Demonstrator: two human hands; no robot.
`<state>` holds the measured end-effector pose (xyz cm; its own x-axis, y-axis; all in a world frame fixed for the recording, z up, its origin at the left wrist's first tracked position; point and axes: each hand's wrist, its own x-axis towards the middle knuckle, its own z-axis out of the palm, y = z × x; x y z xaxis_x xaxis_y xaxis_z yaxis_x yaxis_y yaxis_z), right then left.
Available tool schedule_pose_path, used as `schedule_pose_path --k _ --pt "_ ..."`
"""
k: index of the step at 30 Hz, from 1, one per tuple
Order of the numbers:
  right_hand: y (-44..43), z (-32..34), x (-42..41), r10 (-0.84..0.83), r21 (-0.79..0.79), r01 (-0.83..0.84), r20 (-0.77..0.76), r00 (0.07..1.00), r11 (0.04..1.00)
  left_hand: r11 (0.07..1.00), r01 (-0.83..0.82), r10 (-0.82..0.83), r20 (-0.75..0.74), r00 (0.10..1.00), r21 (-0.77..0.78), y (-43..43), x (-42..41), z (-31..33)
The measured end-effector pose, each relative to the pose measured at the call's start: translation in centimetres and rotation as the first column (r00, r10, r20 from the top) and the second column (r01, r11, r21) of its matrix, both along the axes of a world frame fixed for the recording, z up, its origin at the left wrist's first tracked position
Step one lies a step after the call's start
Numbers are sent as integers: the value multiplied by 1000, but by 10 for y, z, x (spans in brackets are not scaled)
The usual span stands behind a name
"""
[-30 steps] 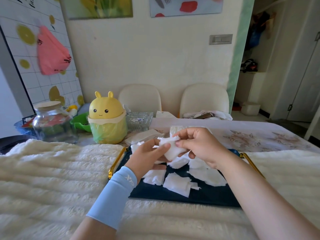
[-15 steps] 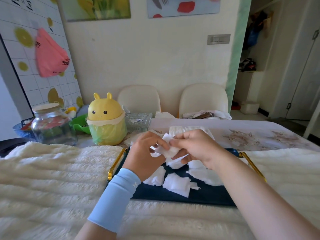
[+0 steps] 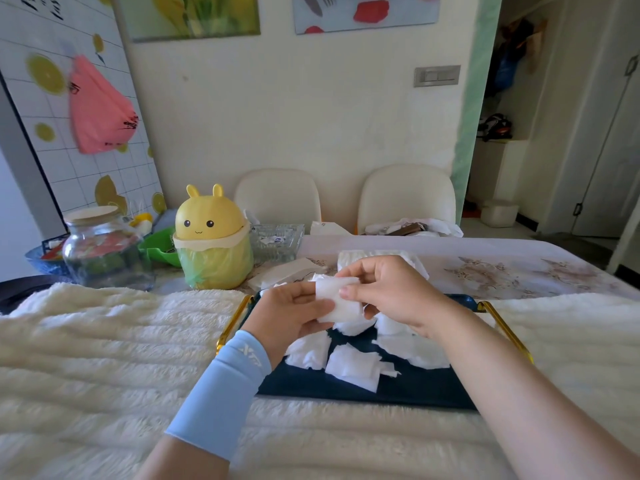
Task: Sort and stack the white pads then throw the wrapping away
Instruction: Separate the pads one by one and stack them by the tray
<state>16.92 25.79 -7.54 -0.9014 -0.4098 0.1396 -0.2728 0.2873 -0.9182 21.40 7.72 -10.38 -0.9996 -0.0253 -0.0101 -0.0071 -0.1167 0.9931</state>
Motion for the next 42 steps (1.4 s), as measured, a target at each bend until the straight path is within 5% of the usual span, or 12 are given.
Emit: schedule_pose_path --k 3,8,13,15,23,28,33,36,39,42 --pt "-2 1 2 -31 49 35 -66 997 998 998 -48 47 30 998 39 -2 -2 0" --pt "7 16 10 41 398 48 -212 976 916 983 -168 166 39 985 68 -10 -6 -1" --pt "-6 14 31 240 829 -149 18 971 540 991 -127 126 -19 992 -37 -13 -5 -4" --pt "-12 6 33 259 862 -137 6 966 488 984 -156 155 -23 988 -79 -14 -6 -5" --pt "-13 4 32 202 851 -30 -90 975 525 965 -238 235 -38 971 -110 -18 -8 -6" --pt "-8 3 21 130 733 49 -185 974 678 931 -351 346 -68 936 -95 -22 -11 -7" --pt "13 17 6 -45 405 106 -157 987 908 902 -422 414 -91 906 -90 -21 -9 -5" --pt "14 18 4 -136 132 137 -14 991 982 908 -402 394 -82 915 -118 -17 -8 -6" --pt "3 20 10 -34 -159 68 205 978 985 948 -316 316 -9 949 -36 -10 -6 -6" --pt "-9 15 17 -58 -134 89 221 974 987 974 -219 216 55 975 58 -3 -2 -3"
